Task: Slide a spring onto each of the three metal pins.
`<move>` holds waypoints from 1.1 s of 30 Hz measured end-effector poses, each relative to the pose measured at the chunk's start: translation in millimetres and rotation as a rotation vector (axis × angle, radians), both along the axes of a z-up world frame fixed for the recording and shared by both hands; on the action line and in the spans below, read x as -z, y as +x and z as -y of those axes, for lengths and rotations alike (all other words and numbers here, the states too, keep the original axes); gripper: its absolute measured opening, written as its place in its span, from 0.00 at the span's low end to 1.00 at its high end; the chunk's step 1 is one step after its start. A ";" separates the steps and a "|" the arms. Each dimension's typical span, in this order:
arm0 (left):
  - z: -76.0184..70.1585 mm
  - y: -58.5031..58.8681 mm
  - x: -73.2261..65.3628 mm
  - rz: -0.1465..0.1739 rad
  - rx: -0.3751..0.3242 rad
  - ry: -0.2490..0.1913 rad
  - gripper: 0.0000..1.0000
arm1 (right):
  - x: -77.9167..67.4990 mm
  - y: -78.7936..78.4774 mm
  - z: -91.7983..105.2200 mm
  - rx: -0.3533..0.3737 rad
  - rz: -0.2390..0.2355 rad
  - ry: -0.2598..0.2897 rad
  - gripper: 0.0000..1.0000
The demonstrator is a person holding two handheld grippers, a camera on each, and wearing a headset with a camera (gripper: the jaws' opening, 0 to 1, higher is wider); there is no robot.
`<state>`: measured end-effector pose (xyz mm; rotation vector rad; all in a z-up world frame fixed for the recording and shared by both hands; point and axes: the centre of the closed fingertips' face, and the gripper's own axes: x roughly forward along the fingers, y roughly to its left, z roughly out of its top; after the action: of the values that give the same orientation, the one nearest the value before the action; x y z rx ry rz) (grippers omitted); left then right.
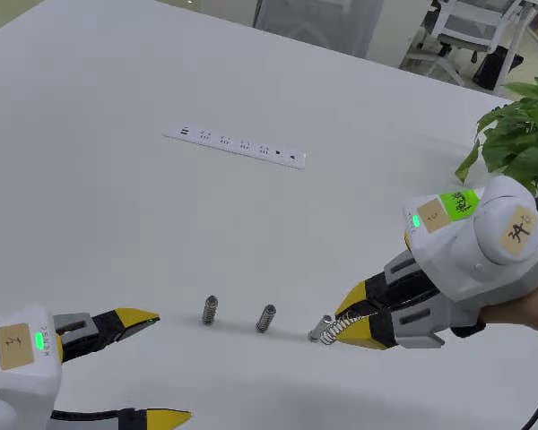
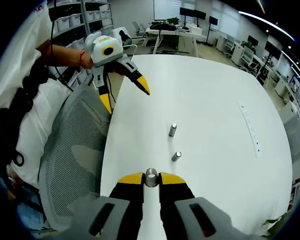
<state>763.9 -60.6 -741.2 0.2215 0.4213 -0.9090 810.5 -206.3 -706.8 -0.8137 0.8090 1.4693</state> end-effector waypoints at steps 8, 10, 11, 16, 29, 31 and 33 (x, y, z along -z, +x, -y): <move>-4.6 2.9 4.2 -0.005 -0.012 -0.010 0.72 | 9.5 17.5 7.4 0.047 0.015 -0.030 0.12; -5.1 4.0 4.4 0.001 -0.012 -0.016 0.74 | 12.7 22.4 9.4 0.059 0.020 -0.040 0.12; -5.3 4.7 4.8 -0.002 -0.014 -0.022 0.75 | 15.0 25.6 10.9 0.064 0.023 -0.047 0.12; -5.4 6.4 4.8 0.000 -0.019 -0.038 0.83 | 23.8 37.6 15.0 0.082 0.039 -0.072 0.12; -2.2 9.5 3.7 -0.010 -0.045 -0.066 0.93 | 55.4 62.0 22.5 0.118 0.046 -0.121 0.12; -0.9 9.5 4.5 -0.013 -0.042 -0.067 0.93 | 57.9 61.4 22.2 0.119 0.040 -0.126 0.12; 0.1 9.8 5.1 -0.016 -0.041 -0.068 0.93 | 61.0 61.6 22.2 0.120 0.036 -0.129 0.12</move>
<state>773.7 -60.7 -746.3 0.1427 0.4076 -0.8836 872.1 -228.5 -767.7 -0.8713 0.9170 1.3031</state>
